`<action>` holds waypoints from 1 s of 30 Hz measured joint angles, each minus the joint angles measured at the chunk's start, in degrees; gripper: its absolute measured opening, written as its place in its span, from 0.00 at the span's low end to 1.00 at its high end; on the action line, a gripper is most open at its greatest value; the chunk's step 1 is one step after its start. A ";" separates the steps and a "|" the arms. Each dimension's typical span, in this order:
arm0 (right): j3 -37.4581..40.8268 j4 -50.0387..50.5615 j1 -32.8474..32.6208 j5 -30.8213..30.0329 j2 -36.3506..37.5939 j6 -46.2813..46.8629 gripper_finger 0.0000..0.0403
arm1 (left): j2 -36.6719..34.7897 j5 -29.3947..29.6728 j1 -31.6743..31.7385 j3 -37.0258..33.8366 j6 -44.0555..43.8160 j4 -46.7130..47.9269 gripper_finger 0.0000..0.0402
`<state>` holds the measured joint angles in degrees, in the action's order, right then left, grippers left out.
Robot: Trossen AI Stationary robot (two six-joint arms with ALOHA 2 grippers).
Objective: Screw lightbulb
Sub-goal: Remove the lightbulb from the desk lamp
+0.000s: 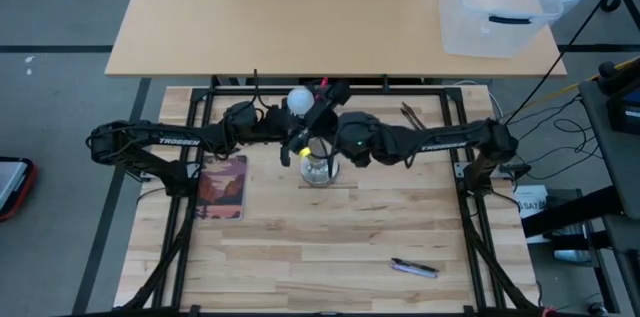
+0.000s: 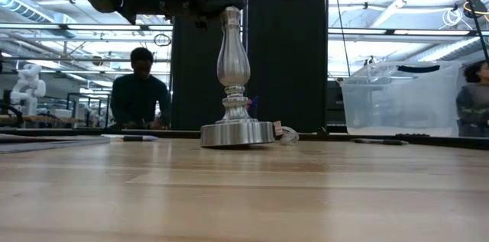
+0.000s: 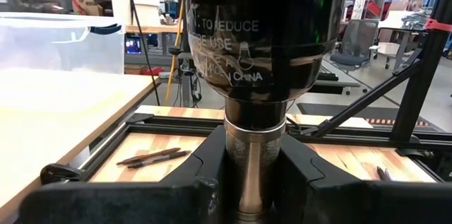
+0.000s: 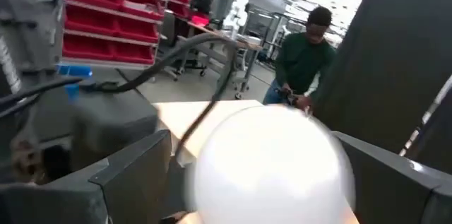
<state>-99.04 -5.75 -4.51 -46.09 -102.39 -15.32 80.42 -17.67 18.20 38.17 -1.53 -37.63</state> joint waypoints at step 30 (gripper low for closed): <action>-0.04 6.48 2.34 13.92 1.44 -2.14 0.64 | 0.00 -6.06 0.04 -0.07 3.28 0.34 0.18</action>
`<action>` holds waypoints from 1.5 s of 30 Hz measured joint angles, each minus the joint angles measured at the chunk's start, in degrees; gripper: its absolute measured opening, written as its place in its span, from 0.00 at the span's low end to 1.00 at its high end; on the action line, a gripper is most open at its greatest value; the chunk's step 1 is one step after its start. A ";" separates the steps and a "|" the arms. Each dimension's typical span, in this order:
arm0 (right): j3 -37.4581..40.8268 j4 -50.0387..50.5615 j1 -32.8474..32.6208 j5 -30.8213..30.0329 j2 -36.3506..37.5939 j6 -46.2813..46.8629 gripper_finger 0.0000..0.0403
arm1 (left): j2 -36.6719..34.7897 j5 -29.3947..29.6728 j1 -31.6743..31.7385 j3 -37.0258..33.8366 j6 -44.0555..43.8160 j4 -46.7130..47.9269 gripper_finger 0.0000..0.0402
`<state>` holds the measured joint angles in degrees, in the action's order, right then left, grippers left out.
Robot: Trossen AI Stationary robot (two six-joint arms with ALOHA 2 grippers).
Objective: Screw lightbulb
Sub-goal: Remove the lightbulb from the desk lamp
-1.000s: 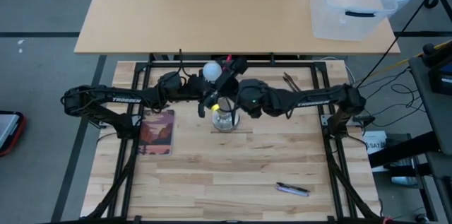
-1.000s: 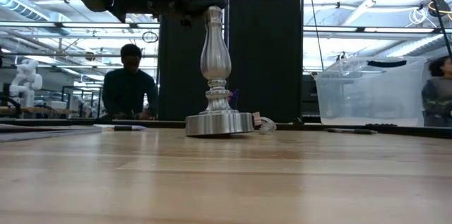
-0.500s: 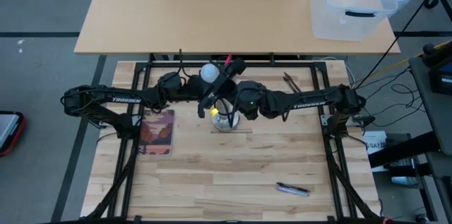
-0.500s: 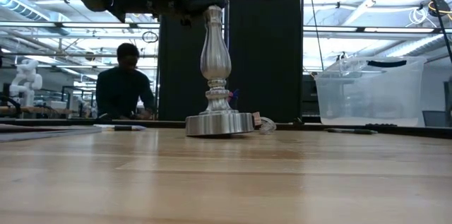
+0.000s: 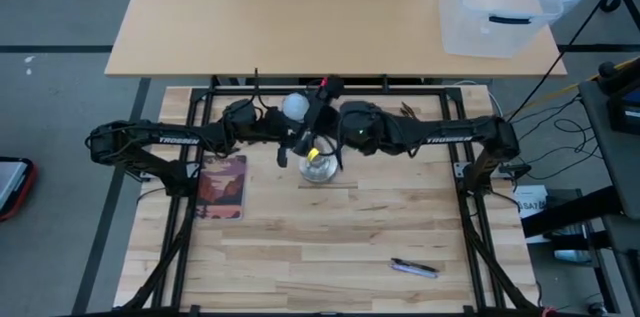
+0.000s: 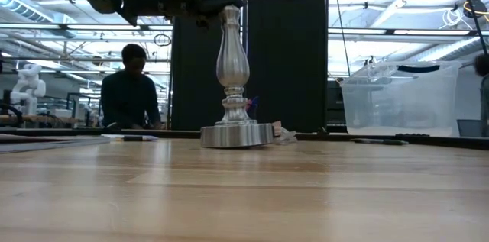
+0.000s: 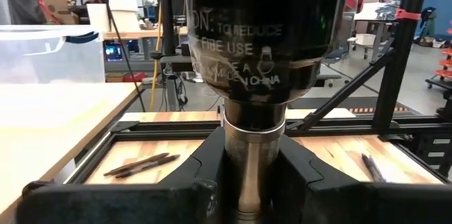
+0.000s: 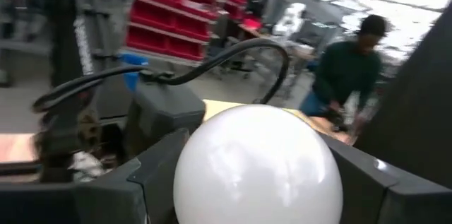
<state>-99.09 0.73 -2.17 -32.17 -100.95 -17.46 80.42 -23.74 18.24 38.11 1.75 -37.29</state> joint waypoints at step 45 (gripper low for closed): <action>0.11 5.26 15.04 68.26 1.56 2.35 0.70 | 0.02 -22.52 3.07 0.11 3.29 0.44 0.18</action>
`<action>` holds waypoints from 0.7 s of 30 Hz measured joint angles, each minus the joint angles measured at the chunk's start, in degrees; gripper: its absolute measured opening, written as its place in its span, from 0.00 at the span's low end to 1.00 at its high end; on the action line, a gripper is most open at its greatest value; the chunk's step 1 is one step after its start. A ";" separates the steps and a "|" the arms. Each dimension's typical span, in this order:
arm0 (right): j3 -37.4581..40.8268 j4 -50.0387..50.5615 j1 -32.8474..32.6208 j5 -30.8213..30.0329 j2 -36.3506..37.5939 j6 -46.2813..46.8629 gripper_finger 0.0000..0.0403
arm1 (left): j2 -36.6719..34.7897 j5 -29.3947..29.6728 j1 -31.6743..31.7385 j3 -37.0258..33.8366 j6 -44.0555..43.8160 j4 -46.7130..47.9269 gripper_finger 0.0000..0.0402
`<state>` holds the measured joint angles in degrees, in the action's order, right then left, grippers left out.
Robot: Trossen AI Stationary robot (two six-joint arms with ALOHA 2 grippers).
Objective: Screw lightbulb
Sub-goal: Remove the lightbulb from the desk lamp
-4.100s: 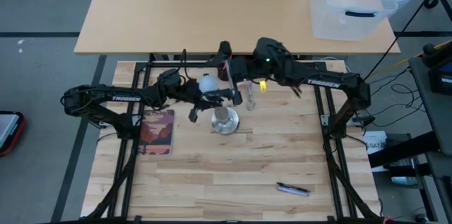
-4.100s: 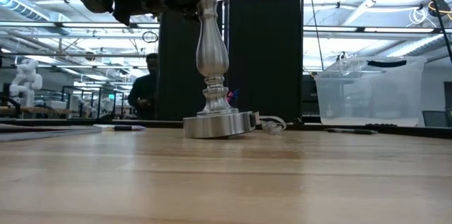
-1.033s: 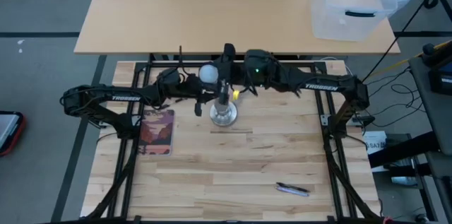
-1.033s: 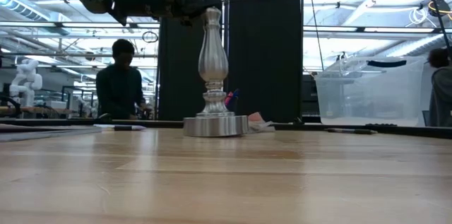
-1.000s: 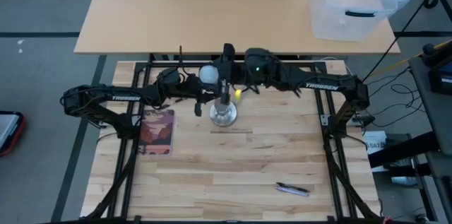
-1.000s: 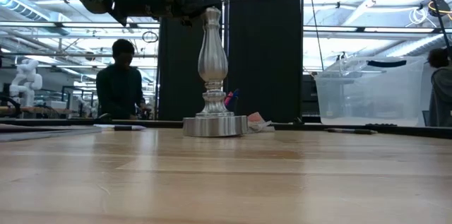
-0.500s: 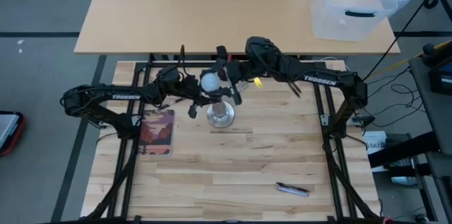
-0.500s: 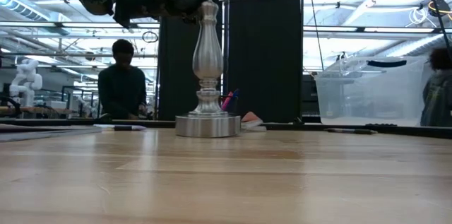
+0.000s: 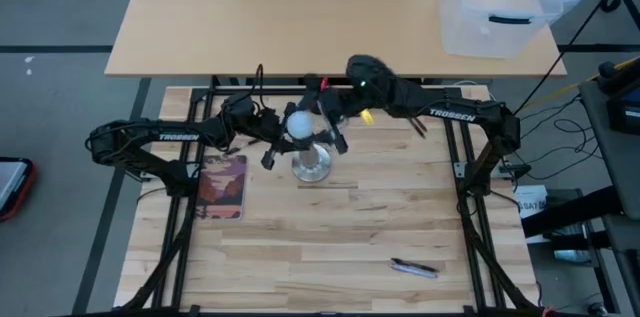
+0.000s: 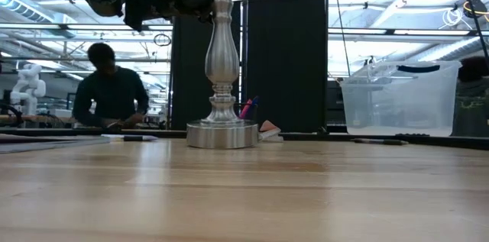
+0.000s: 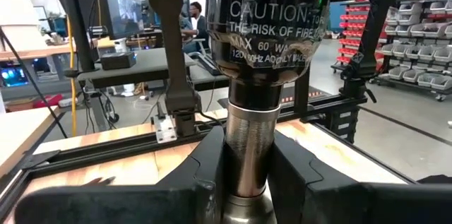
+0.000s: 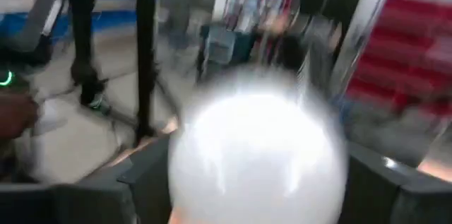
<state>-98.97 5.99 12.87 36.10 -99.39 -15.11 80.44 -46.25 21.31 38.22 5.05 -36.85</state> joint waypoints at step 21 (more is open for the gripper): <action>0.15 -5.28 -2.50 -6.20 4.27 -0.31 0.93 | 0.00 2.53 1.39 -0.02 -2.57 0.56 0.18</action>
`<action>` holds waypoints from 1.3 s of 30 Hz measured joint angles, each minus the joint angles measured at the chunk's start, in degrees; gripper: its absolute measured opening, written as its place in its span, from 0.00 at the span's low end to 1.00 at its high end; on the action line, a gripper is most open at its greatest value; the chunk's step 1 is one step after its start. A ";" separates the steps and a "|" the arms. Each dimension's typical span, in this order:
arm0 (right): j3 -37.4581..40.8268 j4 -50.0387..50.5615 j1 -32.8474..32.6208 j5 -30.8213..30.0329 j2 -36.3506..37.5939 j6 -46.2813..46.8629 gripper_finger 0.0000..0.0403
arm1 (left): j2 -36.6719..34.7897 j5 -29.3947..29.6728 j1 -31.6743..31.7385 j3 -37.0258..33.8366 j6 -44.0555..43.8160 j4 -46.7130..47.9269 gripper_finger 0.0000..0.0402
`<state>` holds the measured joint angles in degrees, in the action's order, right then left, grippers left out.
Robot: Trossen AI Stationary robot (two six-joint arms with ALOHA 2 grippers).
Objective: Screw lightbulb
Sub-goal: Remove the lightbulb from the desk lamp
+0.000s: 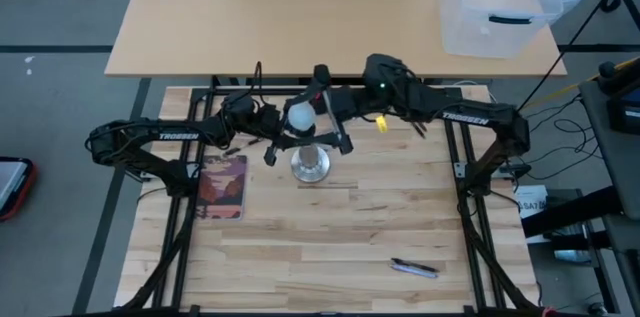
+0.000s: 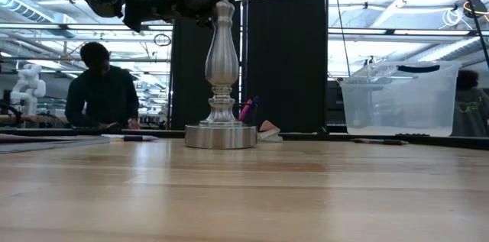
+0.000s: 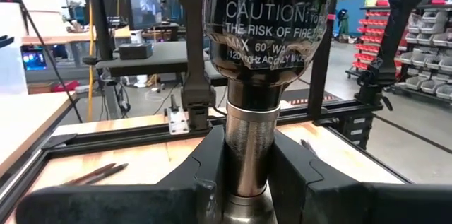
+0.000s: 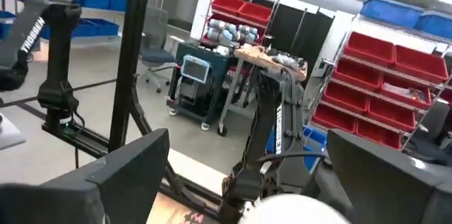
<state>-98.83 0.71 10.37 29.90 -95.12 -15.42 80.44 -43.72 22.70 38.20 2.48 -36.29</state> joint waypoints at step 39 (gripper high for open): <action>-0.17 -10.29 -16.70 -89.14 -8.11 -0.70 0.94 | -0.09 22.38 -1.82 -0.09 -5.02 -0.63 0.18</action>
<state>-99.00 -9.58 -6.33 -59.24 -103.23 -16.11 80.36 -21.34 20.88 38.11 -2.54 -36.93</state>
